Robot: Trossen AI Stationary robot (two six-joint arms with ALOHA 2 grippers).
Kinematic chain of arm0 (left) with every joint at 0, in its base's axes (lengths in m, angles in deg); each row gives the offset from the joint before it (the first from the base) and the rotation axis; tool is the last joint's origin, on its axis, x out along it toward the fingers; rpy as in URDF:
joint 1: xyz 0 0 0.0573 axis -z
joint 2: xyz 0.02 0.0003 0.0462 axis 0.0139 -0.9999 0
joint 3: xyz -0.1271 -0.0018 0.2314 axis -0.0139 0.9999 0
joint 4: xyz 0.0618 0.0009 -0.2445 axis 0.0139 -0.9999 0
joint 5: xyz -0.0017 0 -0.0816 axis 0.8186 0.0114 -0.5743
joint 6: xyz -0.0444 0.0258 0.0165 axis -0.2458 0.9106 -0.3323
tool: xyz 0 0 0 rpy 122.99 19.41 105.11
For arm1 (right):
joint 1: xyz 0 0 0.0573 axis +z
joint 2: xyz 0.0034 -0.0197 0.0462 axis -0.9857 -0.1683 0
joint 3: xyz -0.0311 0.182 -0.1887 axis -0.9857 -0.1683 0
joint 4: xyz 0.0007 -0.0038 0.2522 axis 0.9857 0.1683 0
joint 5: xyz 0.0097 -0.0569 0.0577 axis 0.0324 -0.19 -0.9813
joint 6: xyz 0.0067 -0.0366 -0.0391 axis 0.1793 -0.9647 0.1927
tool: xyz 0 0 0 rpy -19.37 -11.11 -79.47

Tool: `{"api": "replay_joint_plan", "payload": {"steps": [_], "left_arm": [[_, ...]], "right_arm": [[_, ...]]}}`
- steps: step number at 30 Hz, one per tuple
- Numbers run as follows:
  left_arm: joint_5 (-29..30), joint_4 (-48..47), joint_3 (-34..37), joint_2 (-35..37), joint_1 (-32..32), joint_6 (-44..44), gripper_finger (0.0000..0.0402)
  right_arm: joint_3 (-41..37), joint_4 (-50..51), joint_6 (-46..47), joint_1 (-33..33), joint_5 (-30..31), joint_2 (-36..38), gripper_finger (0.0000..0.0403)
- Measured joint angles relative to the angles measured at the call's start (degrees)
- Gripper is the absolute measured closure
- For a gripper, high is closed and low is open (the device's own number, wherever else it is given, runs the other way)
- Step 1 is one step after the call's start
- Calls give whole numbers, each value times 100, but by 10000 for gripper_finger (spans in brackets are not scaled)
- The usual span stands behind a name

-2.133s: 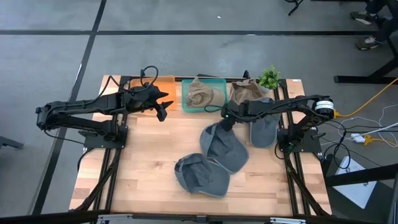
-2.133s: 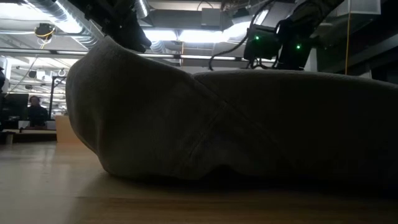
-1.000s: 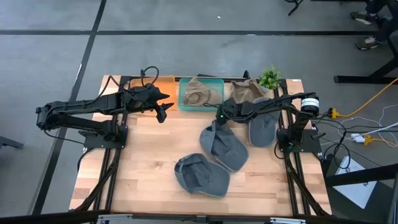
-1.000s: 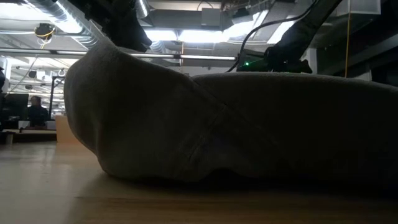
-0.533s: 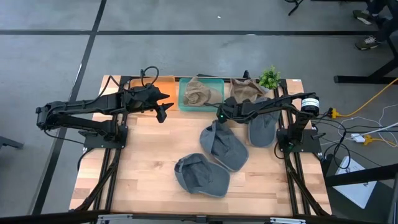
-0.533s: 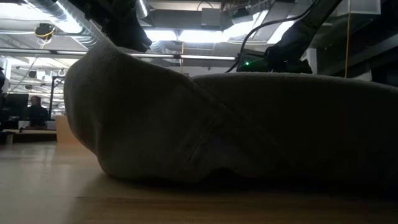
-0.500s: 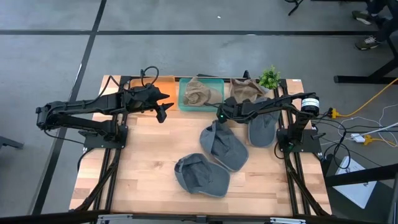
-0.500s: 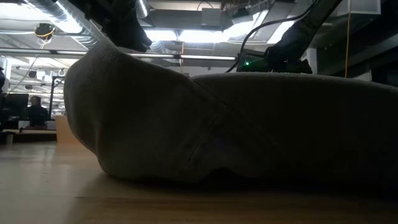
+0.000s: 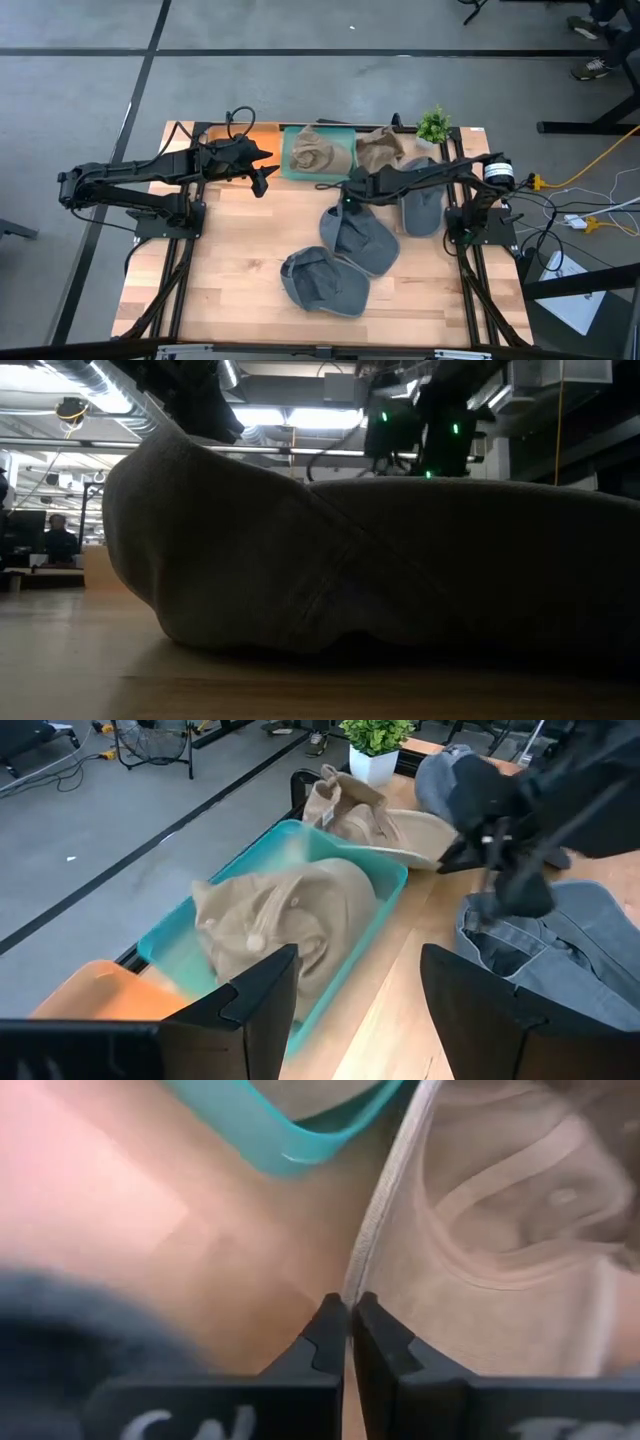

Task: Pick & Place hat
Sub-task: Put the brown cap into the green bin

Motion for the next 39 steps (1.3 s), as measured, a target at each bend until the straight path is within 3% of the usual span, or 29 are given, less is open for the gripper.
{"api": "replay_joint_plan", "payload": {"steps": [6,16,22,27,34,39], "left_arm": [[0,1,1,0,-2,-2,194],[0,2,1,0,-1,-2,194],[0,24,2,2,0,0,197],[3,573,7,0,-2,2,194],[20,1878,7,2,-2,254,196],[367,2008,7,2,-2,650,189]], "right_arm": [[984,1320,-363,234,-24,87,396],[1264,1669,-16,-17,-336,1383,397],[1264,741,97,-383,-657,2318,397],[1269,-398,-243,-707,-1601,2829,397],[1269,-1516,-412,-993,-2819,3071,397],[1269,-2070,-457,-1076,-3325,3071,397]]}}
